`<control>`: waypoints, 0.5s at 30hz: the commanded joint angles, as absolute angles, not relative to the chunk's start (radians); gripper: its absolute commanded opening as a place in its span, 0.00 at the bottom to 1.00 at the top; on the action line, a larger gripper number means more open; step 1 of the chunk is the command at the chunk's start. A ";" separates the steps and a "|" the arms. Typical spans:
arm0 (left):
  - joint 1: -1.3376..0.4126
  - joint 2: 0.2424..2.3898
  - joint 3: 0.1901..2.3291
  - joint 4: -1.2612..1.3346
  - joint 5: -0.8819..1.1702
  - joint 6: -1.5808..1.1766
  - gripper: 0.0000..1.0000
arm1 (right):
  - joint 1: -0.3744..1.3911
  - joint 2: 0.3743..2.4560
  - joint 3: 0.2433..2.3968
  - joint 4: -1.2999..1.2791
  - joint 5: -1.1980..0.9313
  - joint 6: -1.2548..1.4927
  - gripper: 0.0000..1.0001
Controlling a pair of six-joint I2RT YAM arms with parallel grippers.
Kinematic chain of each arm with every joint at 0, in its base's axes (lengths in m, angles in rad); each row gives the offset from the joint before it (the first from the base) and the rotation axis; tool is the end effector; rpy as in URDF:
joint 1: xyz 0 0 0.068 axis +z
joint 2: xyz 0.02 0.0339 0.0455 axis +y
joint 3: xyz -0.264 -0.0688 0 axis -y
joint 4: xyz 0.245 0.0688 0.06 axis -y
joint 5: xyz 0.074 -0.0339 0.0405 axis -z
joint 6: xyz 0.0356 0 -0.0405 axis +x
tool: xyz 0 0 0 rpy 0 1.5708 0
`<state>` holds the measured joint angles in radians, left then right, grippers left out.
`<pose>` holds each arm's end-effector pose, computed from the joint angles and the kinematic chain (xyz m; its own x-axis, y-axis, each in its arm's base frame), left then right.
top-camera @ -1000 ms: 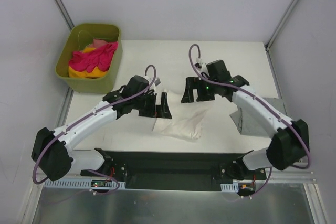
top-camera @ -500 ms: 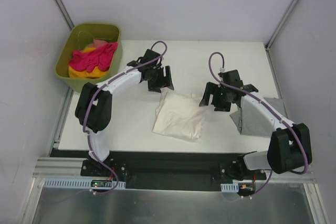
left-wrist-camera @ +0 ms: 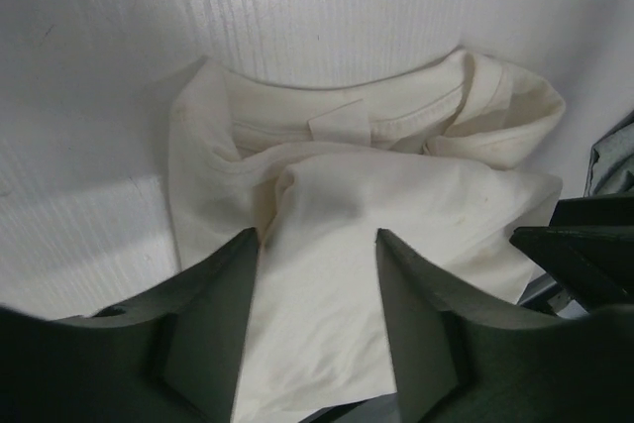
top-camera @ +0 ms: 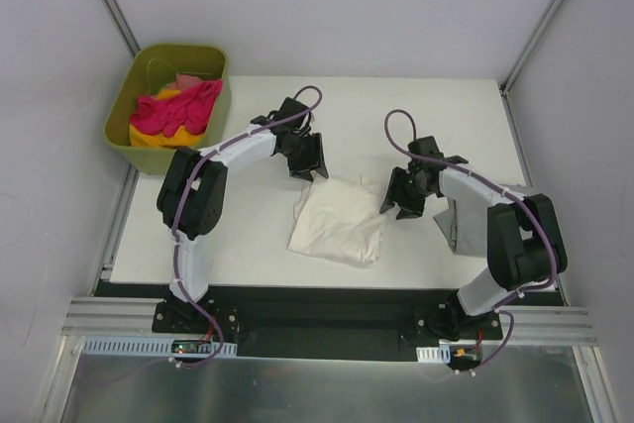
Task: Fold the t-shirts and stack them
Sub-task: Fold the tshirt
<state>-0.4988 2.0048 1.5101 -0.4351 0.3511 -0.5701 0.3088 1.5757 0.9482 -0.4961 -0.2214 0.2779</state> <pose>0.3800 -0.2209 0.2034 -0.9324 -0.0692 -0.3546 0.1503 0.8183 -0.5548 0.2852 0.0992 0.1842 -0.9322 -0.0165 -0.3615 -0.1365 0.9412 0.3090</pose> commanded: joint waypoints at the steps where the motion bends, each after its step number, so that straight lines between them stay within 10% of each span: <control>1: -0.531 2.026 1.542 -0.449 0.400 -0.569 0.40 | 0.304 1.588 0.995 -0.460 -0.273 0.298 0.42; 6: -0.534 2.010 1.523 -0.448 0.437 -0.568 0.00 | 0.304 1.574 1.005 -0.460 -0.293 0.287 0.19; 8: -0.534 1.959 1.490 -0.448 0.425 -0.554 0.00 | 0.307 1.559 1.006 -0.459 -0.296 0.265 0.05; 15: -0.537 1.754 1.388 -0.446 0.384 -0.528 0.00 | 0.324 1.444 1.008 -0.469 -0.318 0.199 0.01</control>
